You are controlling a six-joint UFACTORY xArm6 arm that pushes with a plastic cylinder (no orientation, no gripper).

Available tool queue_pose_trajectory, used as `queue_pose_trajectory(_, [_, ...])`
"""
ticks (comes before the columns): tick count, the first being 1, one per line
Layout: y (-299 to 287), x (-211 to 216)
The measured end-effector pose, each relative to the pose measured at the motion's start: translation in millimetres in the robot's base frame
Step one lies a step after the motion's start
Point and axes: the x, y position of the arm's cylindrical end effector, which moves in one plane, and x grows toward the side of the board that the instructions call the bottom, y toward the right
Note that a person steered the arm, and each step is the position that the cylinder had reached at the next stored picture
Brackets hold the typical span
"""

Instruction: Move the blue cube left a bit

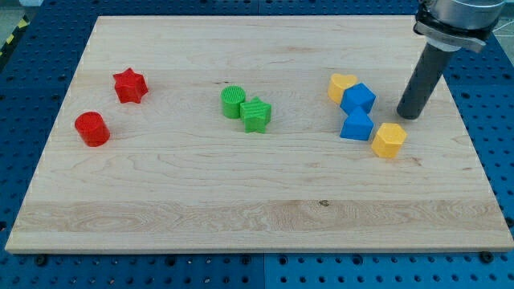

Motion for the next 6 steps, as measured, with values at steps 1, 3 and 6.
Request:
queue_pose_trajectory(1, [0,-4])
queue_pose_trajectory(3, [-27,-17])
queue_pose_trajectory(6, [-61,-13])
